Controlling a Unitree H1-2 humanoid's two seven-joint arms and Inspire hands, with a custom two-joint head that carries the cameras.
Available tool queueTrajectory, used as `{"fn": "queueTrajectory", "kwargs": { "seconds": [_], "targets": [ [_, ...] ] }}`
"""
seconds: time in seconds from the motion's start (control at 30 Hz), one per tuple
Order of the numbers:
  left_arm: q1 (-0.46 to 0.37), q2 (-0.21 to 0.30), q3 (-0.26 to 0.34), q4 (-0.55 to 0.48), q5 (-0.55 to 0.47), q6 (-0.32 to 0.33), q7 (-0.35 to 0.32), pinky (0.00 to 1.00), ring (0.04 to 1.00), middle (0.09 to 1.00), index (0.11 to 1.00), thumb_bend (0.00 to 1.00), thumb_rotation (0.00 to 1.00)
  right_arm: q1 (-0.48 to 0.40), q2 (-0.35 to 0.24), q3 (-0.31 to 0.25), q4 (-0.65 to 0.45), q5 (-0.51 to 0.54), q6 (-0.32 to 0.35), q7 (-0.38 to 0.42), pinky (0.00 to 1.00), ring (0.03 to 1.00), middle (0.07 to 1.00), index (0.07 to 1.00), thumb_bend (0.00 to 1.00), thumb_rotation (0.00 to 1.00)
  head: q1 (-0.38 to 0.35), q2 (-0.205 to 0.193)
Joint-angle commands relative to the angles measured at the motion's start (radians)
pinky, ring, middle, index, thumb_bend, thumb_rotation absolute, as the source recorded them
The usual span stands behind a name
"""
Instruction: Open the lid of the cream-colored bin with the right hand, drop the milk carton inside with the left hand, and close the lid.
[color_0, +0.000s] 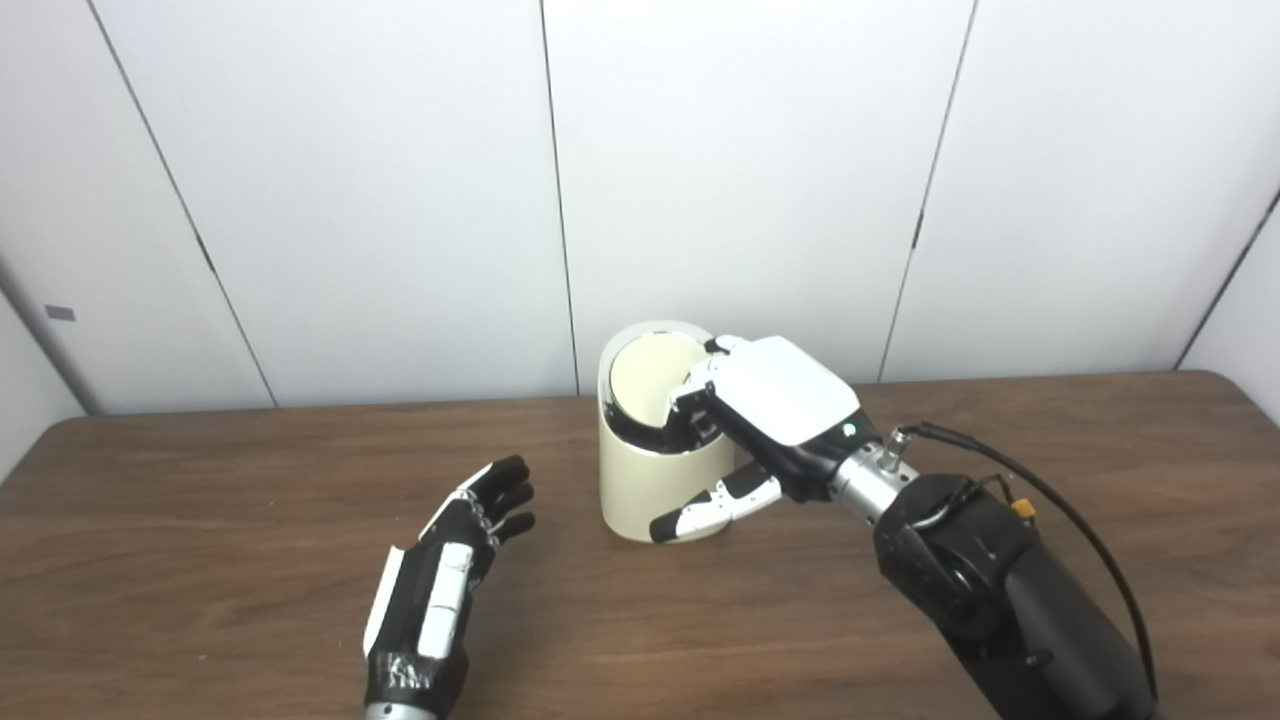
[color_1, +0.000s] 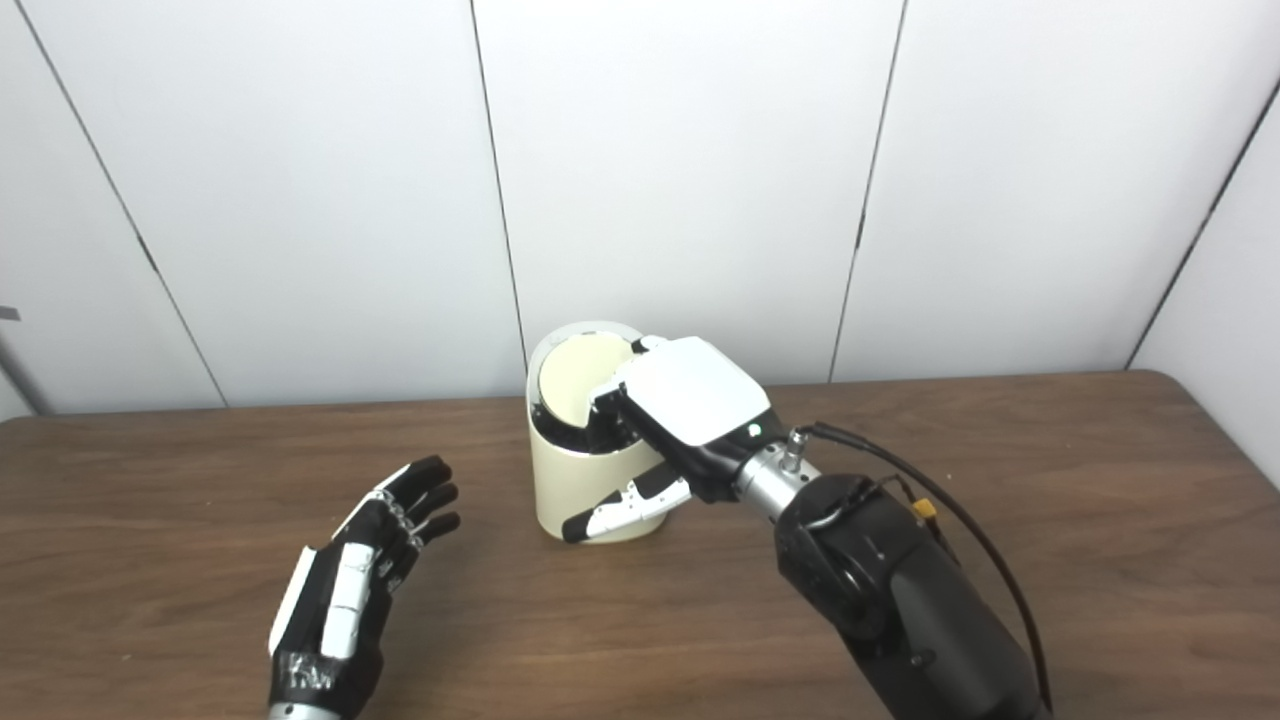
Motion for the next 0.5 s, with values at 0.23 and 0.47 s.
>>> {"fn": "queueTrajectory", "kwargs": {
  "seconds": [0.23,0.47],
  "targets": [
    [-0.022,0.000,0.001,-0.005,0.002,-0.031,-0.001,0.83,0.858,0.864,0.857,0.72,0.85,-0.003,0.026,-0.082,-0.113,-0.006,0.000,-0.075,0.88,0.764,0.633,0.613,0.75,0.78,-0.003,-0.008],
    [-0.022,0.002,0.000,-0.001,0.003,-0.031,-0.003,0.85,0.860,0.862,0.851,0.73,0.85,0.014,0.037,-0.123,-0.146,-0.024,0.000,-0.132,0.78,0.740,0.612,0.603,0.73,0.80,-0.007,-0.014]
  ]
}}
